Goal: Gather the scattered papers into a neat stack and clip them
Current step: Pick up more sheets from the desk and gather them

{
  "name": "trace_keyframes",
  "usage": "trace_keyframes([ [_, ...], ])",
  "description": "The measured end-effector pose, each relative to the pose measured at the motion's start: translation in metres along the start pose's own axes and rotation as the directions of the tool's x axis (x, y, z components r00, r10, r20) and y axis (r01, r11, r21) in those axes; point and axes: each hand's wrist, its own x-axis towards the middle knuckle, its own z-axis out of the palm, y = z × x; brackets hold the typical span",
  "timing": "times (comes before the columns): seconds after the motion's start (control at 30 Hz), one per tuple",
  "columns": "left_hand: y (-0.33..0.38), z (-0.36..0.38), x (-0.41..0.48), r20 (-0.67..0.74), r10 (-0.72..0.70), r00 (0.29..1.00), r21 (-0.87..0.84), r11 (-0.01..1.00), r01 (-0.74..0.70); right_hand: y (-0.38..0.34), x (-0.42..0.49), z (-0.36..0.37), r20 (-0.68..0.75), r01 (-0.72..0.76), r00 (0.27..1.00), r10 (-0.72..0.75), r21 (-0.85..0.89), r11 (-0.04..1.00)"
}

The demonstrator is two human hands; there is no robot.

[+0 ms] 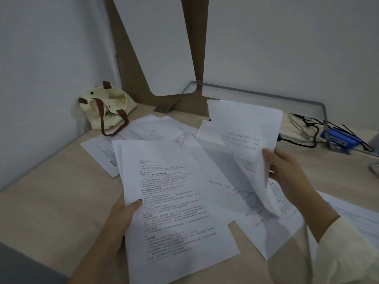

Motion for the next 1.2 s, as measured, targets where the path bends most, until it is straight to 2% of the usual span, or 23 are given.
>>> trace_keyframes([
  [0.17,0.0,-0.001,0.0,0.004,-0.016,1.0,-0.065,0.998,0.016,-0.02,-0.001,-0.017,0.253,-0.067,0.967,-0.029,0.365,0.929],
  [0.27,0.001,-0.002,-0.004,0.037,-0.029,0.999,-0.084,0.996,0.032,-0.024,0.002,-0.024,0.315,-0.137,0.949,-0.034,0.504,0.853],
  [0.33,0.001,-0.002,-0.005,0.049,-0.031,0.998,-0.091,0.995,0.036,-0.018,0.004,-0.025,0.267,-0.169,0.964,0.019,0.554,0.815],
  [0.43,0.001,-0.001,-0.005,0.047,-0.058,0.997,-0.105,0.993,0.062,0.003,0.005,-0.021,0.112,-0.203,0.979,0.17,0.559,0.804],
  [0.57,0.003,0.004,-0.007,0.085,-0.087,0.993,-0.098,0.991,0.095,0.032,-0.005,-0.001,-0.067,-0.227,0.942,0.328,0.591,0.774],
  [0.63,0.003,0.007,-0.009,0.099,-0.103,0.99,-0.11,0.987,0.114,0.04,-0.015,0.013,-0.083,-0.242,0.935,0.344,0.561,0.792],
  [0.7,0.003,0.009,-0.009,0.104,-0.126,0.987,-0.14,0.98,0.14,0.046,-0.026,0.027,-0.041,-0.267,0.945,0.325,0.477,0.837],
  [0.8,0.005,0.012,-0.01,0.113,-0.111,0.987,-0.138,0.982,0.126,0.049,-0.045,0.045,0.122,-0.334,0.943,0.311,0.363,0.87],
  [0.93,0.006,0.013,-0.014,0.111,-0.04,0.993,-0.023,0.999,0.043,0.04,-0.058,0.051,0.361,-0.42,0.869,0.338,0.178,0.89],
  [1.0,0.005,0.012,-0.014,0.111,-0.045,0.993,-0.008,0.999,0.046,0.032,-0.05,0.042,0.33,-0.385,0.889,0.317,0.168,0.907],
  [1.1,0.005,0.01,-0.014,0.113,-0.061,0.992,-0.014,0.998,0.063,0.02,-0.028,0.017,0.127,-0.376,0.927,0.354,0.322,0.869],
  [1.13,0.005,0.01,-0.014,0.116,-0.068,0.991,-0.013,0.997,0.07,0.015,-0.022,0.011,0.078,-0.385,0.921,0.381,0.318,0.866],
  [1.2,0.005,0.01,-0.013,0.129,-0.074,0.989,-0.008,0.997,0.075,0.012,-0.014,0.003,0.08,-0.438,0.899,0.43,0.158,0.885],
])
